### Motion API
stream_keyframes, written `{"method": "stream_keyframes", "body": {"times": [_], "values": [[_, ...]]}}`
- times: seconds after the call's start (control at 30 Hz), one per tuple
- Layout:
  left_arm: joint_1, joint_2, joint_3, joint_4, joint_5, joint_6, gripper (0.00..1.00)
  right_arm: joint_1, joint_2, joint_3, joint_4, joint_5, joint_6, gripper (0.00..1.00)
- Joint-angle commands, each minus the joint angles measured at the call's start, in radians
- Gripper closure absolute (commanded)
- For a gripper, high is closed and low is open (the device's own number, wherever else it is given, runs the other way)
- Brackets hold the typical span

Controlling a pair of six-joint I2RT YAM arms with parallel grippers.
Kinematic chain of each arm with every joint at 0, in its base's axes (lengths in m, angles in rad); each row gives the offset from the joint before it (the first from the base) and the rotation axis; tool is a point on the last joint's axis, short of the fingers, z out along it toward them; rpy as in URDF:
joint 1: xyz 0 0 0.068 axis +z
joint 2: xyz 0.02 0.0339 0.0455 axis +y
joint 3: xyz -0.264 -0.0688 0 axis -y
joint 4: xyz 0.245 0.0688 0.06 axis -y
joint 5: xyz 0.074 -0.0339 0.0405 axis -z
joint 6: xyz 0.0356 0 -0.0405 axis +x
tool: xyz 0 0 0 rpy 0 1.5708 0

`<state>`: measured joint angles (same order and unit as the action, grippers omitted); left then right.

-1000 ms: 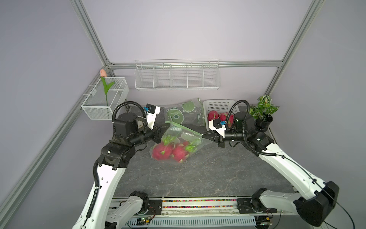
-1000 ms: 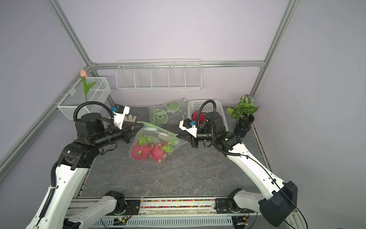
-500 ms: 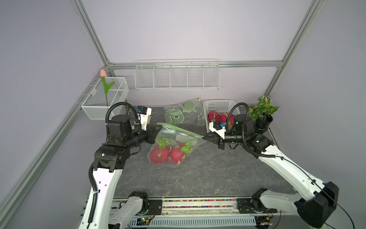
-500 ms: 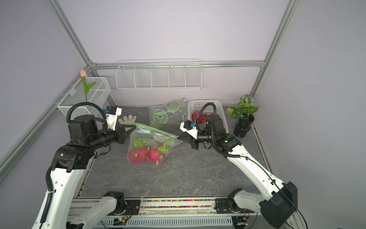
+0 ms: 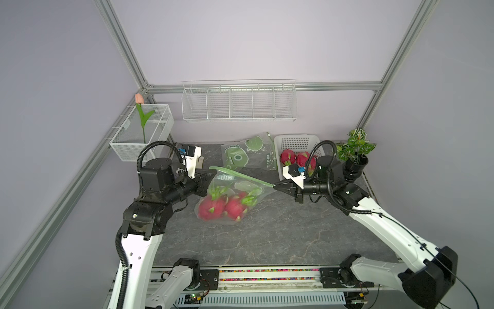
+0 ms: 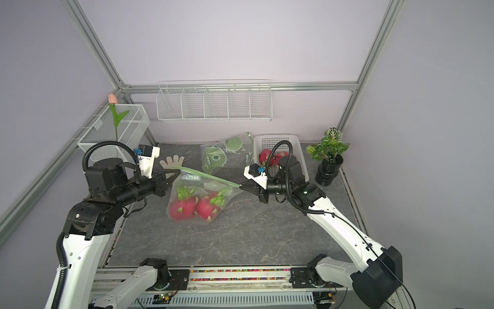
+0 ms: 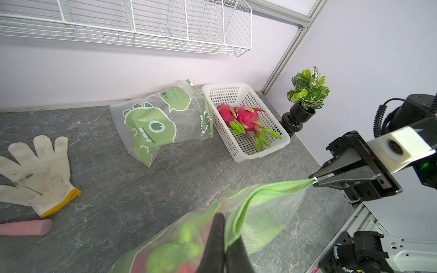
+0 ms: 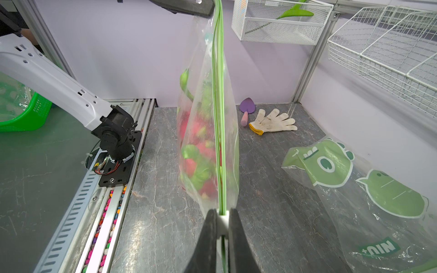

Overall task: Open the zip-top bag and take out the dragon fruit
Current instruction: Unzip the zipper on the zipper food storage bag.

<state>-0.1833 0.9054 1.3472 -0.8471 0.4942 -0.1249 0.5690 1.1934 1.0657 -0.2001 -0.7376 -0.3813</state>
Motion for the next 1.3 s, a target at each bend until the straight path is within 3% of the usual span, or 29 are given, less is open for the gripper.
{"method": "stream_keyframes", "body": {"times": [0.0,0.17,0.37,0.4,0.5,0.63,0.87,1.03,1.13,1.27], "values": [[0.022,-0.03,-0.005,0.092,-0.051,-0.016,1.0,-0.02,-0.022,-0.03,-0.025,-0.009,0.01,0.93],[0.022,-0.04,-0.082,0.198,0.014,-0.066,1.0,-0.02,-0.056,-0.042,-0.017,0.008,0.029,0.93],[0.019,-0.025,-0.199,0.417,0.212,-0.186,1.0,-0.021,-0.133,-0.076,0.037,0.06,0.059,0.93],[0.013,-0.017,-0.208,0.429,0.206,-0.194,1.0,-0.02,-0.14,-0.078,0.038,0.07,0.061,0.93],[-0.067,0.018,-0.195,0.361,0.048,-0.172,1.0,-0.02,-0.153,-0.089,0.057,0.101,0.071,0.93],[-0.133,0.063,-0.235,0.443,0.097,-0.221,1.0,-0.02,-0.176,-0.12,0.114,0.124,0.09,0.93],[-0.183,0.101,-0.229,0.352,-0.003,-0.176,1.0,-0.02,-0.192,-0.124,0.082,0.2,0.068,0.93],[-0.183,0.147,-0.114,0.146,-0.134,-0.086,0.75,-0.019,-0.199,-0.135,0.056,0.112,0.025,0.93],[-0.183,0.182,0.005,0.03,-0.119,-0.027,0.57,-0.02,-0.193,-0.138,0.056,0.086,0.028,0.93],[-0.183,0.278,0.194,-0.177,-0.036,0.039,0.59,-0.02,-0.18,-0.128,0.034,0.077,0.019,0.93]]}}
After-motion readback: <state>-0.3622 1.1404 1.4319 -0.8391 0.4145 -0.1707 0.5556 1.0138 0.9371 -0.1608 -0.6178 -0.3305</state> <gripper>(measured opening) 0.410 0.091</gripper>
